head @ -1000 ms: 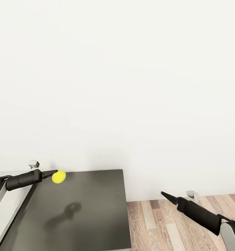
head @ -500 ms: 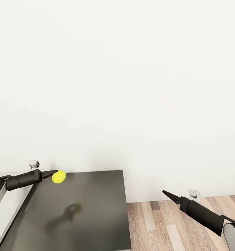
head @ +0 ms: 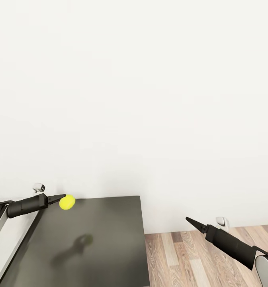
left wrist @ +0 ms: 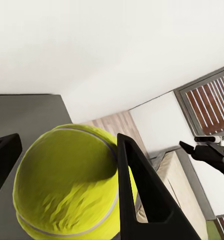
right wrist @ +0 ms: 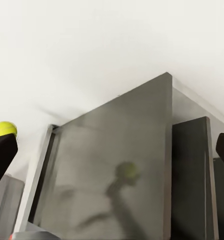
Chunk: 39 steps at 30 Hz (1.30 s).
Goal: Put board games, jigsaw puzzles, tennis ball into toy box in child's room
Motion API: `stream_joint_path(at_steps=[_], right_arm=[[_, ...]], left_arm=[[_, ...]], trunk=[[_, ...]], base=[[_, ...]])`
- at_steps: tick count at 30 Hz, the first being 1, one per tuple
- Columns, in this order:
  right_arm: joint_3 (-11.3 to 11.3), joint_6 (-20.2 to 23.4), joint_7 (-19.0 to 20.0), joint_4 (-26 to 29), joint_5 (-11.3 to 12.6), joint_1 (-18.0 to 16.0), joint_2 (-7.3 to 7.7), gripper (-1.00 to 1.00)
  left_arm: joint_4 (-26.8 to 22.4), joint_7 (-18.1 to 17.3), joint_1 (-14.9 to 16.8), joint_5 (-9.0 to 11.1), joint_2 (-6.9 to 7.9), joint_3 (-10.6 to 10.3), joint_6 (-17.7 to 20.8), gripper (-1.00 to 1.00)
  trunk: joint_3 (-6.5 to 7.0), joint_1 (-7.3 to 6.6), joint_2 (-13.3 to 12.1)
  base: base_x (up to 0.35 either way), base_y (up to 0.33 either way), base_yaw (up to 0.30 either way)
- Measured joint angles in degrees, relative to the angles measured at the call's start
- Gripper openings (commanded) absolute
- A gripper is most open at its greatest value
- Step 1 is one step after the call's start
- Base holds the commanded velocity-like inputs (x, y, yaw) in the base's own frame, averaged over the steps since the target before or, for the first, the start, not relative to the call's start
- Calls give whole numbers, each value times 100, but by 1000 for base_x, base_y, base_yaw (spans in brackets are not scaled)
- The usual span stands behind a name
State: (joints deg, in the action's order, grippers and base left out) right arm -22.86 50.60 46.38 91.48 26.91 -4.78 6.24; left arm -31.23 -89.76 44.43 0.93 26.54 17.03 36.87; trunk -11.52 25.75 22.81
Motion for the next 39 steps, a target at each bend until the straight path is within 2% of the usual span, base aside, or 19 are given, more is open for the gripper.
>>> stream_joint_path(at_steps=[12,39], right_arm=[[-28,-6,184,-4,-1,0,8,100],[-37,-5,311,0,-2,0,21,100]], left_arm=[[-1,0,0,0,-10,-5,-6,-100],[-6,0,0,0,-60,-9,-26,-100]], trunk=[[114,0,0],[370,0,-1]], base=[[0,0,0],[0,0,0]])
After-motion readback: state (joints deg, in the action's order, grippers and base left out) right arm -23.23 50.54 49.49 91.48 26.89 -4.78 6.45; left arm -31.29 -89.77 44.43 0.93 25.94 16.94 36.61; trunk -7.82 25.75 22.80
